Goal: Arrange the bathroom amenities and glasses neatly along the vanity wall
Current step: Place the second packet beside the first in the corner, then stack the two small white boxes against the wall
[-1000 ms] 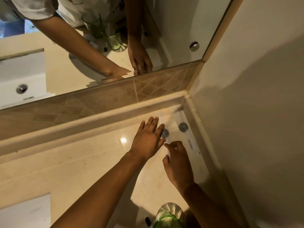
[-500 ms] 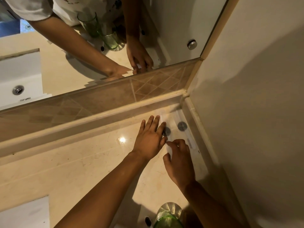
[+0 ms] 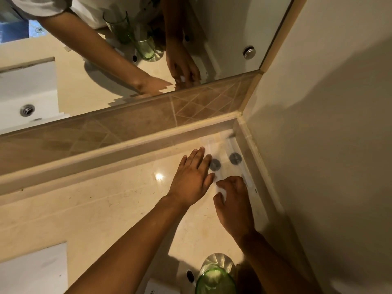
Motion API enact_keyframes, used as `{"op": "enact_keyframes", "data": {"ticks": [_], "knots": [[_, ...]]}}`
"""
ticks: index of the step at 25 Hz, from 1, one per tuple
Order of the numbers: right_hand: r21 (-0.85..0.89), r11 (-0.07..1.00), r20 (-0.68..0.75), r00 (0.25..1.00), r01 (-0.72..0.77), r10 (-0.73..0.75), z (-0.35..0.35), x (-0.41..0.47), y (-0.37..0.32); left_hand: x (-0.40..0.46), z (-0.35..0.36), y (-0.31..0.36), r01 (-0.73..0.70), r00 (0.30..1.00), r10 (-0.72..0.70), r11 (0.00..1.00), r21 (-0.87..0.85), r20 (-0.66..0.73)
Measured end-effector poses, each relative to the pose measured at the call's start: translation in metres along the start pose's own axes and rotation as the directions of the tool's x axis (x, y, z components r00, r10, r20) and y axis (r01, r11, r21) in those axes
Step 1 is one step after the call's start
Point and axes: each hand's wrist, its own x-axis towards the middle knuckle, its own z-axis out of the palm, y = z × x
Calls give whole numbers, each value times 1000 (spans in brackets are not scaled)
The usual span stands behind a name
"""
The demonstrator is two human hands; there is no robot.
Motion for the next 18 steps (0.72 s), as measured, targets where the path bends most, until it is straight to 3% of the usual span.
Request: {"op": "enact_keyframes", "data": {"ticks": [9,11,16,18], "knots": [[215,967,9,990,135,-140,-39,-62,9,-140,-32,6,122,979,-151,972,-202,-137],[240,966,47,993,95,-110,-55,-73,3,-178,-34,2,186,958,-232,950,-249,-167],[222,940,-62,966,257,-249,-82,-119,-22,-283,-26,7,326,888,-410,881,-344,-209],[301,924,-12,969,237,-245,-84,-142,-35,-317,-20,13,367,848,-480,837,-406,-224]]}}
